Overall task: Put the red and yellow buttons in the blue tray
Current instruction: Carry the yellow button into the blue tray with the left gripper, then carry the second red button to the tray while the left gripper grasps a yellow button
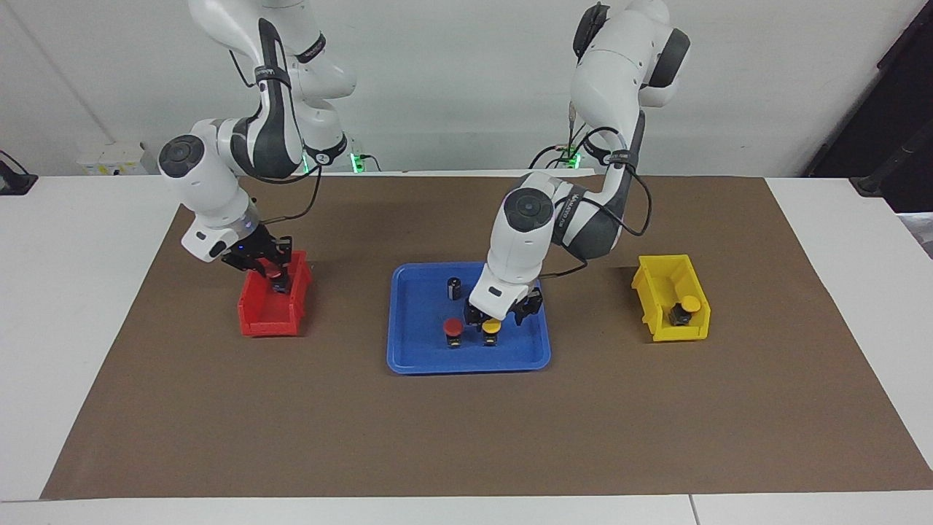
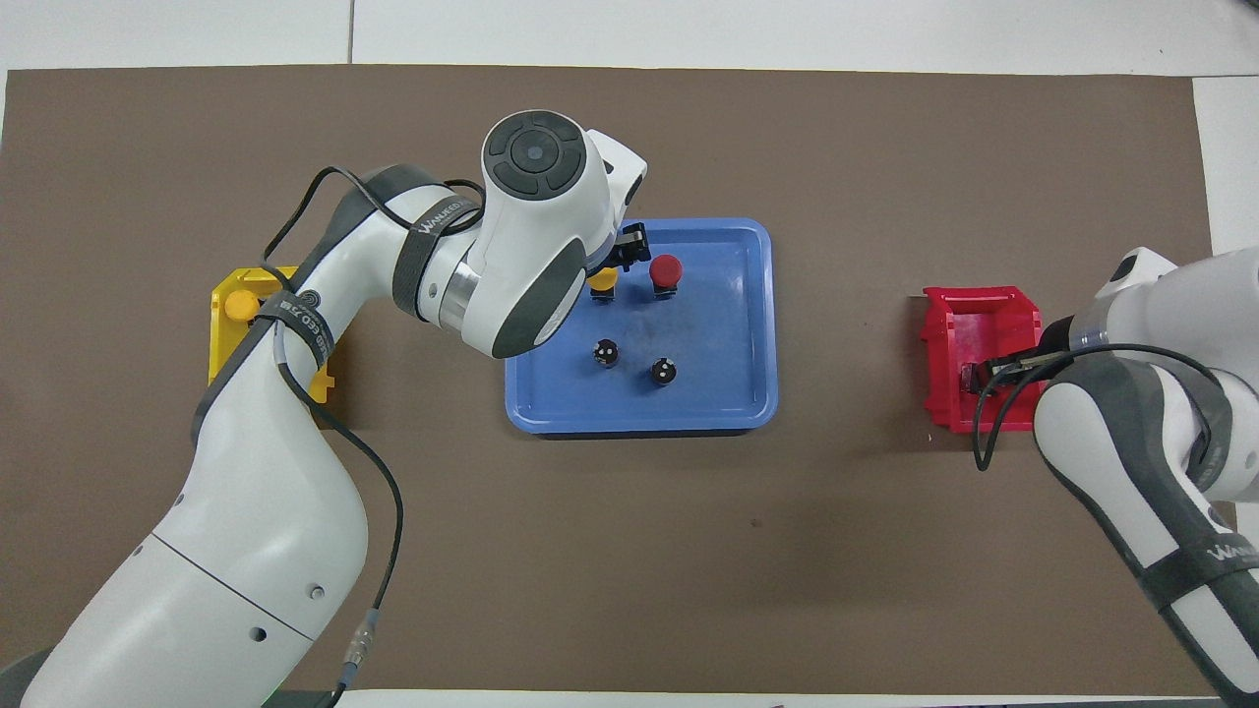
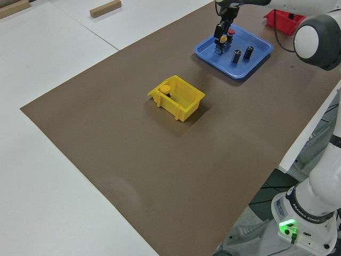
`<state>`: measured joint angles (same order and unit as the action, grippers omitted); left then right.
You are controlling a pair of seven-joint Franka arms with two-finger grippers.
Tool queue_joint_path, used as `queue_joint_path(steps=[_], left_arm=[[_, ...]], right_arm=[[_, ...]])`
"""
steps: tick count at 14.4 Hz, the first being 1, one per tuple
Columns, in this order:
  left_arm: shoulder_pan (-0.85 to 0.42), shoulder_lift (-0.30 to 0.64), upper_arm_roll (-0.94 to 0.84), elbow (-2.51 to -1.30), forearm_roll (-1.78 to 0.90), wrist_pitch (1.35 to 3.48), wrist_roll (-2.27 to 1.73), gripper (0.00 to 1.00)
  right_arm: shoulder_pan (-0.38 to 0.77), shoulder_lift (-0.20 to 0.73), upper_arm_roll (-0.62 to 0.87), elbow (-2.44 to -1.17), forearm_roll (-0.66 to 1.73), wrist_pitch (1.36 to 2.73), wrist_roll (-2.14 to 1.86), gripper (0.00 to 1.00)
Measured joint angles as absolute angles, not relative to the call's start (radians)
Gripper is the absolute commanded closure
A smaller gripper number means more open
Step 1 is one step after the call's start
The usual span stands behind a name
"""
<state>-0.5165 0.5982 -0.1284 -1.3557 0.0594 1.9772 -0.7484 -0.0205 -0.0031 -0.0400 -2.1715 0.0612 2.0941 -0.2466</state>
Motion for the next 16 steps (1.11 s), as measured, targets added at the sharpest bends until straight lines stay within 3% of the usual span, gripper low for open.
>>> queue_joint_path(steps=[3, 7, 13, 16], left_arm=[[-0.487, 0.54, -0.11, -1.311, 0.075, 1.87, -0.744, 0.0], [-0.333, 0.372, -0.101, -1.387, 0.078, 1.681, -0.544, 0.0], [0.037, 0.129, -0.095, -1.613, -0.03, 1.666, -0.057, 0.0], [0.074, 0.077, -0.1, -1.748, -0.054, 1.845, -0.053, 0.01]], right_arm=[[-0.016, 0.041, -0.033, -1.983, 0.061, 1.935, -0.229, 0.87], [0.087, 0.13, -0.025, -1.737, 0.062, 1.785, -0.056, 0.88], [0.298, 0.282, -0.015, -1.525, 0.063, 1.77, 0.219, 0.89], [0.344, 0.385, 0.021, -1.453, 0.061, 1.796, 0.238, 0.89]])
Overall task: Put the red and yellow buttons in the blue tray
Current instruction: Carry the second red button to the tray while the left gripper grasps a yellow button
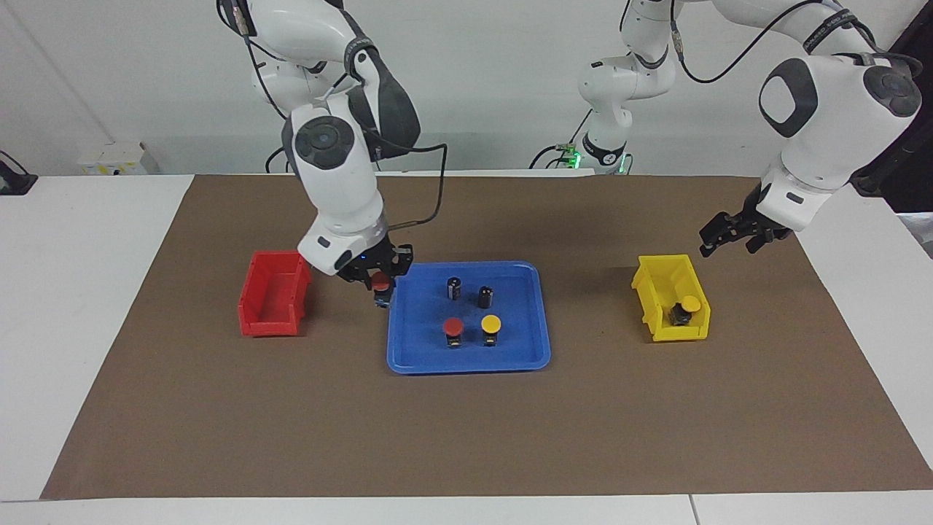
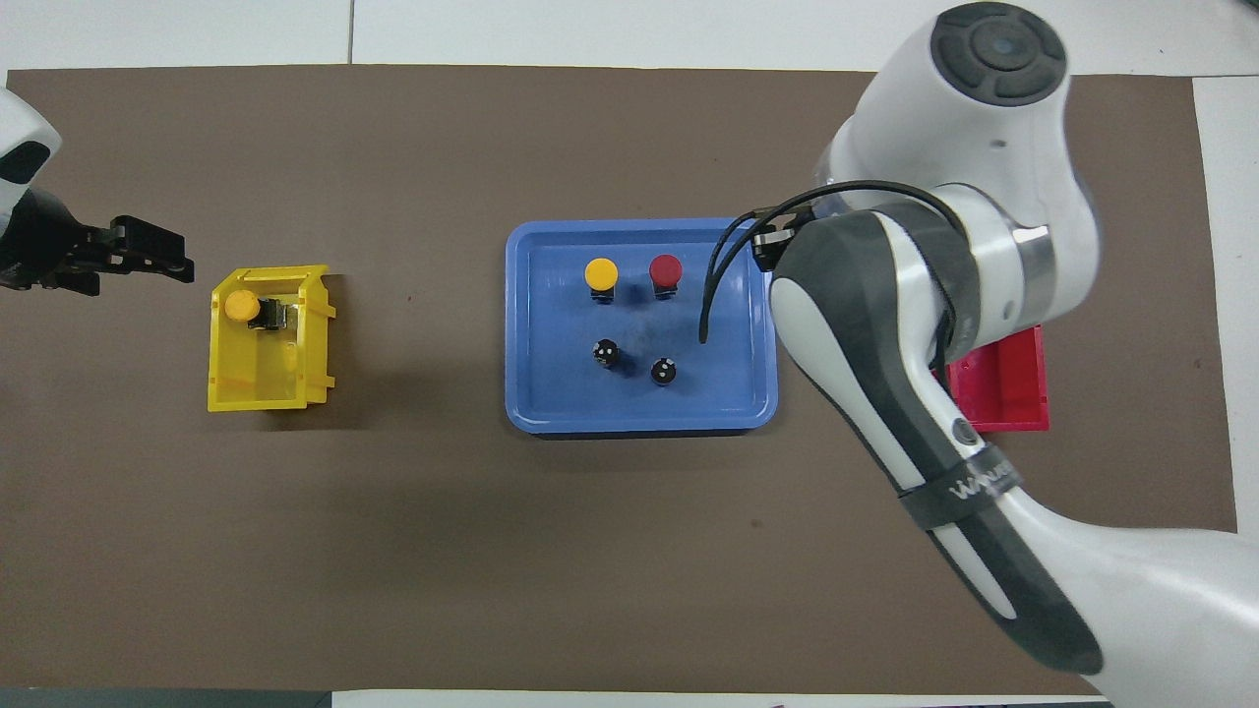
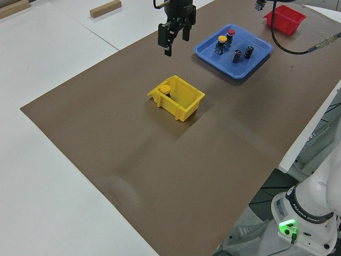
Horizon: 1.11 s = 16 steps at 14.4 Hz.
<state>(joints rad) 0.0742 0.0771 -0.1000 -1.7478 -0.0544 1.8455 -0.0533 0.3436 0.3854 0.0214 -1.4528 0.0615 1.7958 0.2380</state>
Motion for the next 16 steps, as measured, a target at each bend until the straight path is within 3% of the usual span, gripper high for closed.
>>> queue_joint_path(steps=[1, 4, 6, 11, 16], left_arm=[[0.067, 0.071, -0.108, -1.8, -0.055, 1.915, -0.068, 0.02], [0.048, 0.076, -0.12, -1.897, -0.055, 2.031, -0.083, 0.24], [0.049, 0.08, -0.117, -1.927, -0.055, 2.056, -0.081, 0.29], [0.052, 0.088, -0.112, -1.988, -0.055, 2.146, -0.16, 0.29], [0.055, 0.091, -0.112, -2.009, -0.057, 2.163, -0.647, 0.28]], right_arm=[[0.348, 0.419, 0.03, -1.435, 0.06, 1.814, 0.24, 0.89], [0.346, 0.502, 0.033, -1.406, 0.052, 1.895, 0.237, 0.89], [0.346, 0.52, 0.034, -1.403, 0.05, 1.924, 0.214, 0.89], [0.346, 0.532, 0.036, -1.443, 0.049, 1.983, 0.164, 0.89], [0.346, 0.534, 0.038, -1.484, 0.049, 2.012, 0.117, 0.89]])
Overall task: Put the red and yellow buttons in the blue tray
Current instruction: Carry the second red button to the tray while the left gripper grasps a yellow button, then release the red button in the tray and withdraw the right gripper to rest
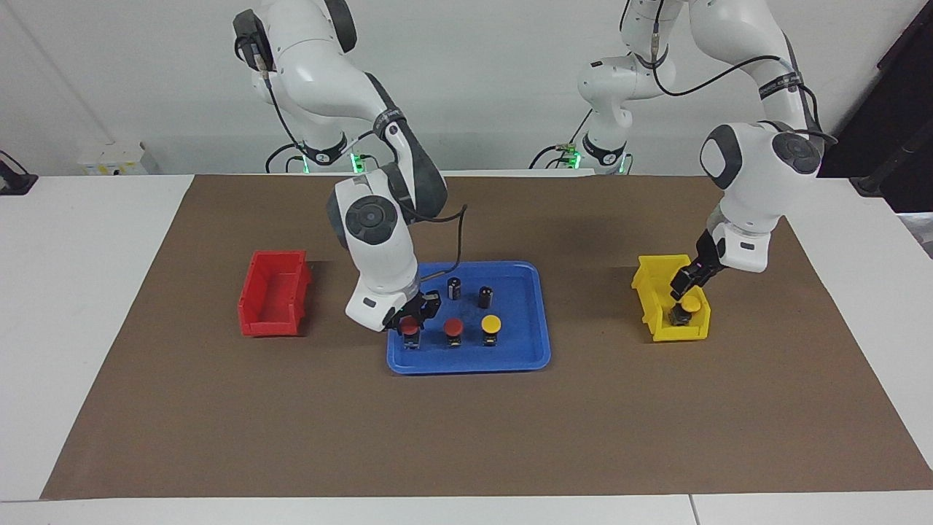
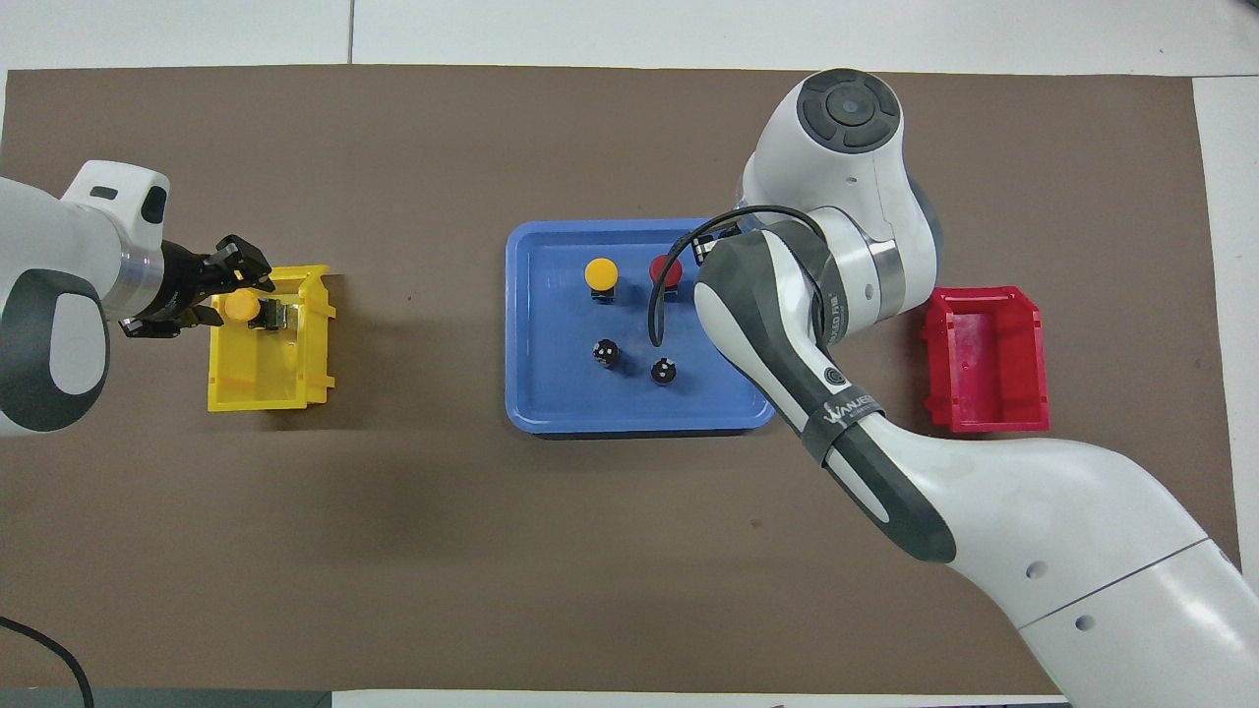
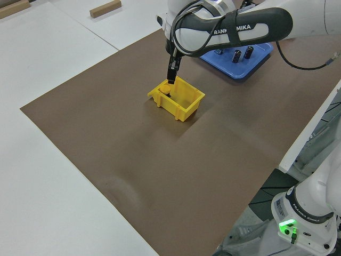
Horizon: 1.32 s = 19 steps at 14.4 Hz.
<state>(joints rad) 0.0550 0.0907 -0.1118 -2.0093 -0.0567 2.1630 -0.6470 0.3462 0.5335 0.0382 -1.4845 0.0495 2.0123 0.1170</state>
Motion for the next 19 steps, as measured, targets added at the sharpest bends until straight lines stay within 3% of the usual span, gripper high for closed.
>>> queue_joint_path(steps=[2, 3, 4, 5, 6, 8, 13, 17, 19], left_arm=[[0.056, 0.091, -0.112, -2.015, -0.057, 2.163, -0.828, 0.28], [0.058, 0.09, -0.112, -2.023, -0.057, 2.165, -0.895, 0.28], [0.063, 0.09, -0.111, -2.034, -0.057, 2.167, -0.936, 0.27], [0.073, 0.09, -0.11, -2.044, -0.057, 2.17, -0.957, 0.26], [0.082, 0.09, -0.108, -2.052, -0.057, 2.172, -0.964, 0.26], [0.096, 0.09, -0.107, -2.063, -0.057, 2.189, -0.969, 0.24], [0.097, 0.104, -0.11, -2.094, -0.057, 2.285, -1.048, 0.22], [0.096, 0.139, -0.113, -2.097, -0.057, 2.327, -1.075, 0.22], [0.096, 0.146, -0.113, -2.097, -0.057, 2.335, -1.083, 0.32]], right_arm=[[0.346, 0.533, 0.043, -1.511, 0.049, 2.038, 0.107, 0.88], [0.346, 0.533, 0.045, -1.52, 0.049, 2.048, 0.105, 0.78], [0.346, 0.532, 0.046, -1.523, 0.049, 2.053, 0.105, 0.66], [0.346, 0.53, 0.047, -1.524, 0.049, 2.053, 0.105, 0.36], [0.346, 0.529, 0.047, -1.525, 0.049, 2.053, 0.105, 0.18], [0.346, 0.527, 0.047, -1.525, 0.049, 2.053, 0.105, 0.01], [0.329, 0.495, 0.046, -1.518, 0.049, 2.043, 0.105, 0.01], [0.276, 0.401, 0.039, -1.502, 0.043, 1.935, 0.105, 0.0], [0.217, 0.332, 0.037, -1.5, 0.022, 1.877, 0.105, 0.0]])
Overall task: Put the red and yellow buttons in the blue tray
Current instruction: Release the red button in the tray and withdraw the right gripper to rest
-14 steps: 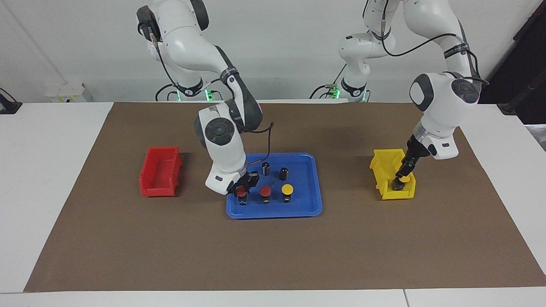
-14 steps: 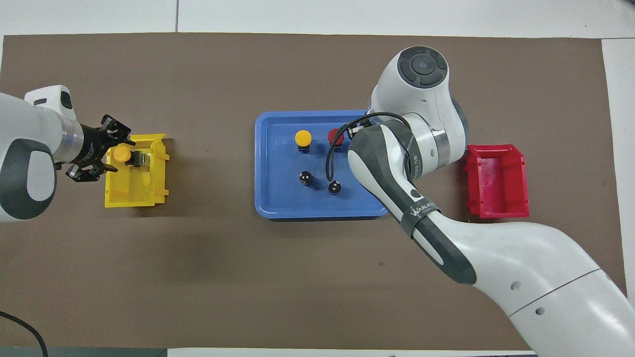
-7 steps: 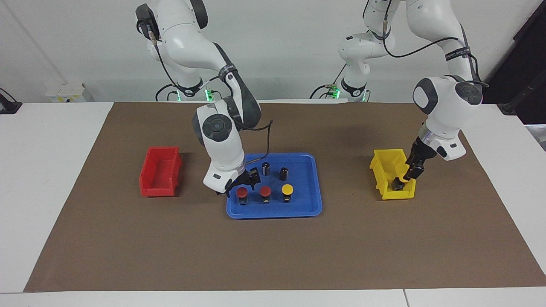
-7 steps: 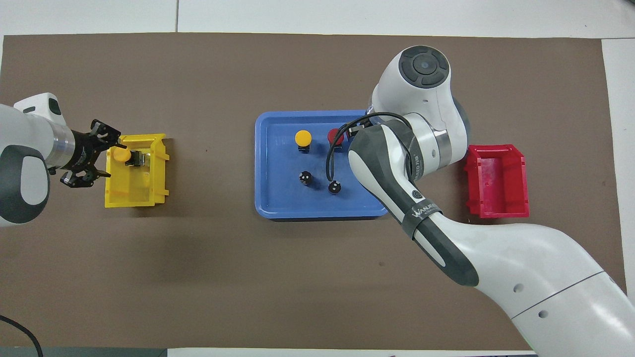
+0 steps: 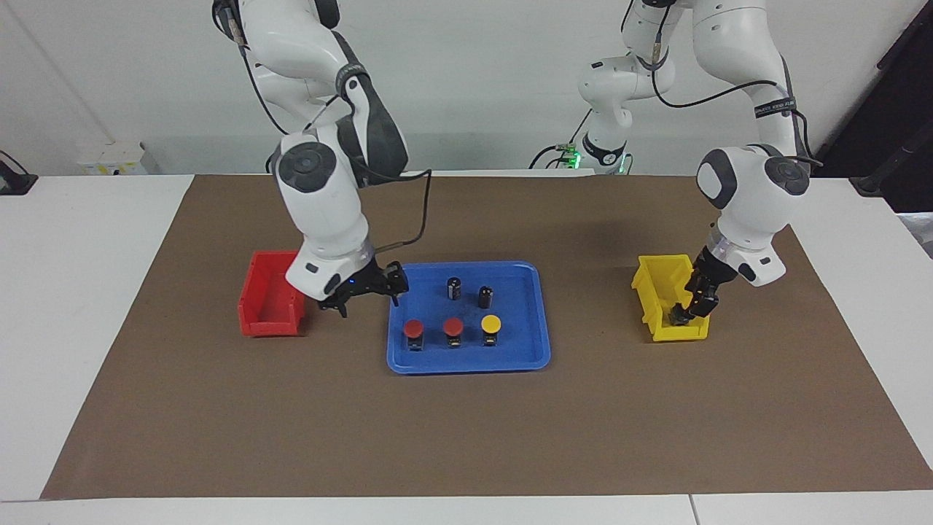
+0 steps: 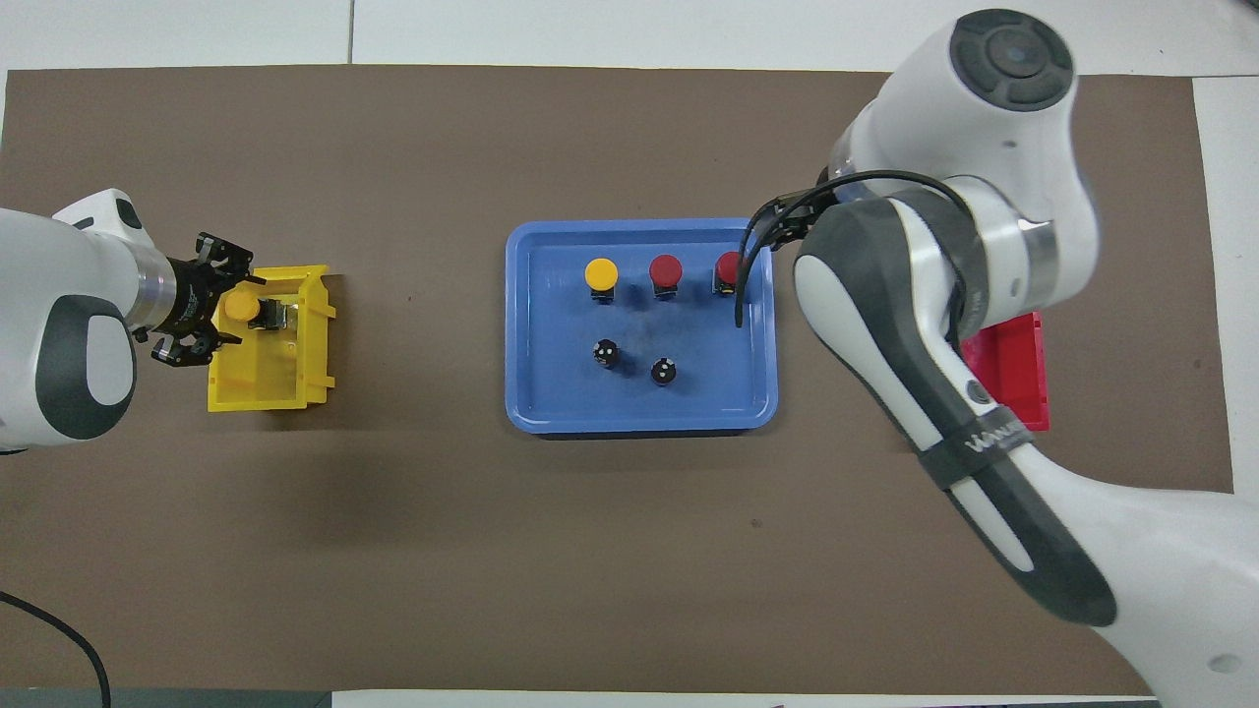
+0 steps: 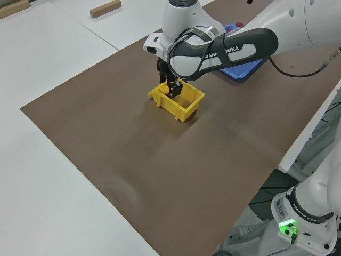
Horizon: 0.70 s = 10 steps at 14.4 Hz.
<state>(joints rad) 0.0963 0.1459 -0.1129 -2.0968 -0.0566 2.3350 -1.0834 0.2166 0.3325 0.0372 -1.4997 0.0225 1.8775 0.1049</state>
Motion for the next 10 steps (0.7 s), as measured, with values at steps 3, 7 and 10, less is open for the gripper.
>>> queue_joint_path(steps=[3, 7, 10], left_arm=[[0.096, 0.148, -0.113, -2.096, -0.057, 2.339, -1.085, 0.39], [0.087, 0.148, -0.115, -2.081, -0.034, 2.318, -1.086, 0.43], [0.083, 0.148, -0.115, -2.055, -0.02, 2.286, -1.087, 0.49]], right_arm=[[0.117, 0.242, 0.035, -1.5, -0.006, 1.787, 0.104, 0.0], [0.001, 0.15, 0.035, -1.518, -0.033, 1.661, 0.077, 0.0], [-0.084, 0.069, 0.034, -1.564, -0.033, 1.576, -0.003, 0.0]])
